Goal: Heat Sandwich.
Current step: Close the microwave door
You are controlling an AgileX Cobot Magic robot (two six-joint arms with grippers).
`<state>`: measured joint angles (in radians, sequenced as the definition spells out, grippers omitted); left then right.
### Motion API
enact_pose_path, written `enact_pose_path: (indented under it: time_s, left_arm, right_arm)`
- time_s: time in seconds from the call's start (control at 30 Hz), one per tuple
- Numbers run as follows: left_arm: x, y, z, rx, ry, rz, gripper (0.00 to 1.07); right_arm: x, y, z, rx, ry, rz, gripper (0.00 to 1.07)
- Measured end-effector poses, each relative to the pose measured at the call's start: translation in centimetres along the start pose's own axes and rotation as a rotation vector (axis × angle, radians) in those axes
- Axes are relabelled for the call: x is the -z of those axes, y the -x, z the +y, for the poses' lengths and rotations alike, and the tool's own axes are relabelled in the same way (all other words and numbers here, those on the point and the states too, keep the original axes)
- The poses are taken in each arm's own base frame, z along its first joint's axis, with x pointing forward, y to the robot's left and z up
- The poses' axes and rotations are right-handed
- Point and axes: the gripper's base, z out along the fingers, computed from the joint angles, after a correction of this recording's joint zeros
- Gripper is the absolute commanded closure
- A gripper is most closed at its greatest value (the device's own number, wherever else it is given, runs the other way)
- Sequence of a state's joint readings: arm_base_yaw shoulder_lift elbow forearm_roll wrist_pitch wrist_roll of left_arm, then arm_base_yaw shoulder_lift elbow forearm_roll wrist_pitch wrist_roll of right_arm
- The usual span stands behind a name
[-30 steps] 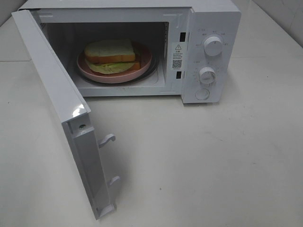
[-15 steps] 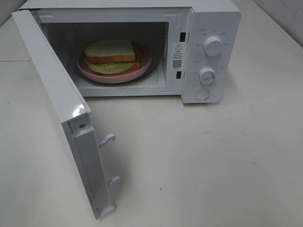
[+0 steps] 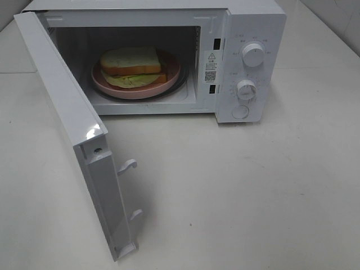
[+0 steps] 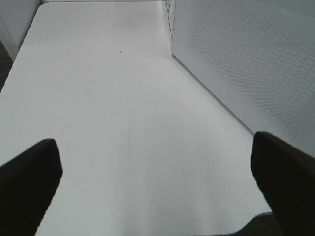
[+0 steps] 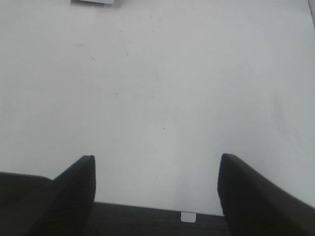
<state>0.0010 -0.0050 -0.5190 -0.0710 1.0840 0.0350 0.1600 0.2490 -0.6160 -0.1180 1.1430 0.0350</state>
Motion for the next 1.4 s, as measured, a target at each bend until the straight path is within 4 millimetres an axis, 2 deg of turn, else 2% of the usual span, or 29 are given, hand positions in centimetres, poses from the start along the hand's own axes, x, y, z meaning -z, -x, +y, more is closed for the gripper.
enact_pose_path:
  time_s: [0.23, 0.43, 0.53, 1.4]
  left_arm:
    - [0.0, 0.0, 0.0, 0.0, 0.0, 0.0, 0.07]
    - [0.0, 0.0, 0.0, 0.0, 0.0, 0.0, 0.07]
    - [0.0, 0.0, 0.0, 0.0, 0.0, 0.0, 0.07]
    - [0.0, 0.0, 0.0, 0.0, 0.0, 0.0, 0.07]
  right_arm:
    - [-0.6, -1.9, 0.4, -0.033, 0.003, -0.056, 0.39]
    - [0.3, -2.9, 0.5, -0.062, -0.034, -0.212, 0.39]
    - [0.1, -3.3, 0.5, -0.068, -0.039, -0.25, 0.39]
    - [0.0, -3.2, 0.6, -0.072, -0.035, -0.261, 0.39]
